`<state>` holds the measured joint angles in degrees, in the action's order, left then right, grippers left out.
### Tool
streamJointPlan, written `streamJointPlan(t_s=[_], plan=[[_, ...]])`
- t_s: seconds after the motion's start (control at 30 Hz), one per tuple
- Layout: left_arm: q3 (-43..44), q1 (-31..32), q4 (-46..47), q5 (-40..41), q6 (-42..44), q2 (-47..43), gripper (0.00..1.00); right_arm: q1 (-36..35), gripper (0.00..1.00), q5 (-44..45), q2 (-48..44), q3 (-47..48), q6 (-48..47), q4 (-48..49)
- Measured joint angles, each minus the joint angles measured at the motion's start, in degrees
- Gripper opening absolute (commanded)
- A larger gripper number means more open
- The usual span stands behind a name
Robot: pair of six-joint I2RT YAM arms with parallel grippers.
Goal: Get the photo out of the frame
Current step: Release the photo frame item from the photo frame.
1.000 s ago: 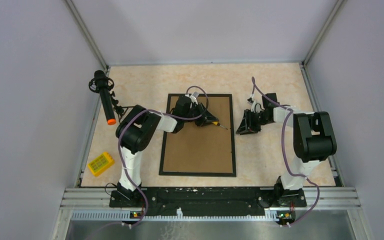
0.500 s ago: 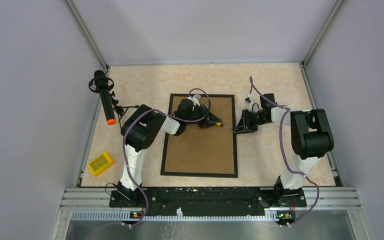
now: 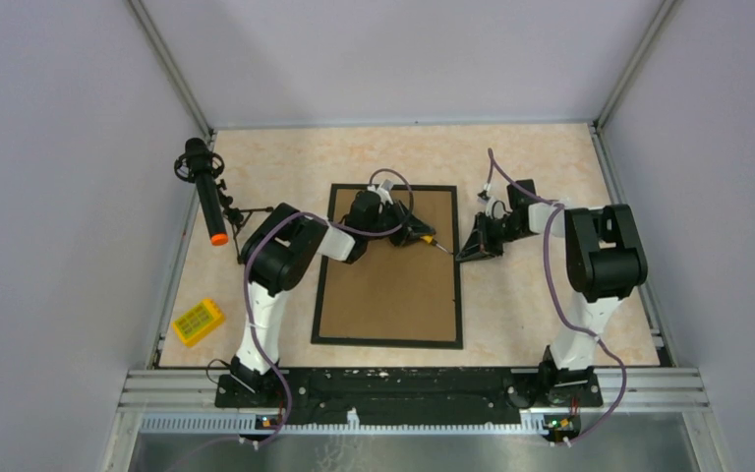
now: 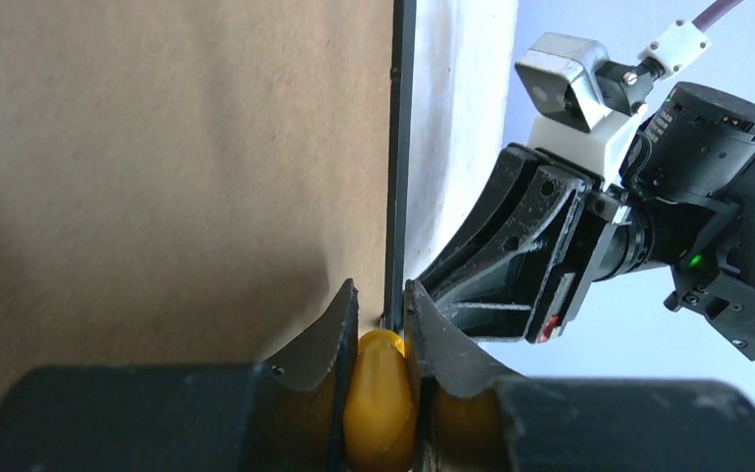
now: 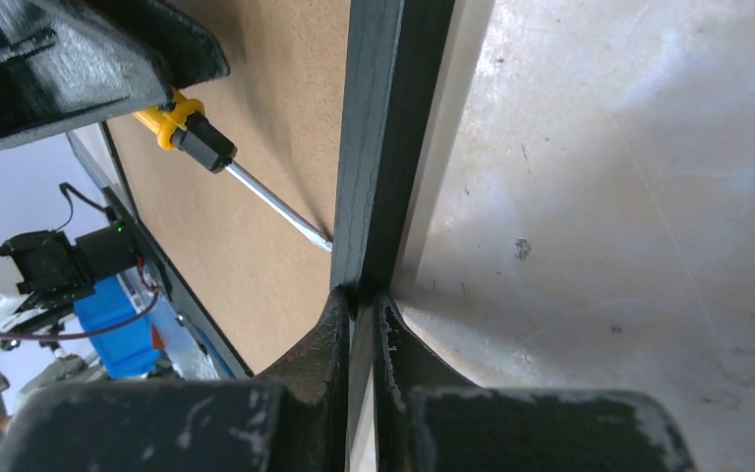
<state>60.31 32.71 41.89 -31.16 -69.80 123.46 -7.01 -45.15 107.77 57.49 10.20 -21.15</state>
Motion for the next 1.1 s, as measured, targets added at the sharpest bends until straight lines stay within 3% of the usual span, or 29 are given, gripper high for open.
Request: streamJointPlan(t_s=[0.33, 0.6, 0.97, 1.1], plan=[[6.7, 2.3, -4.5, 5.5, 7.7, 1.2, 0.00, -0.6, 0.00, -1.5, 2.3, 2.3, 0.5, -2.6], [13.2, 5.8, -16.1, 9.8, 21.7, -1.5, 0.00, -0.6, 0.00, -1.4, 3.1, 3.6, 0.6, -4.4], [23.1, 9.7, -32.1, 15.4, 34.1, -1.7, 0.00, -0.5, 0.00, -0.7, 2.8, 3.8, 0.5, -5.0], [24.6, 10.0, -35.3, 16.6, 35.9, -1.7, 0.00, -0.8, 0.26, 0.8, 1.7, 4.1, -0.2, -6.0]])
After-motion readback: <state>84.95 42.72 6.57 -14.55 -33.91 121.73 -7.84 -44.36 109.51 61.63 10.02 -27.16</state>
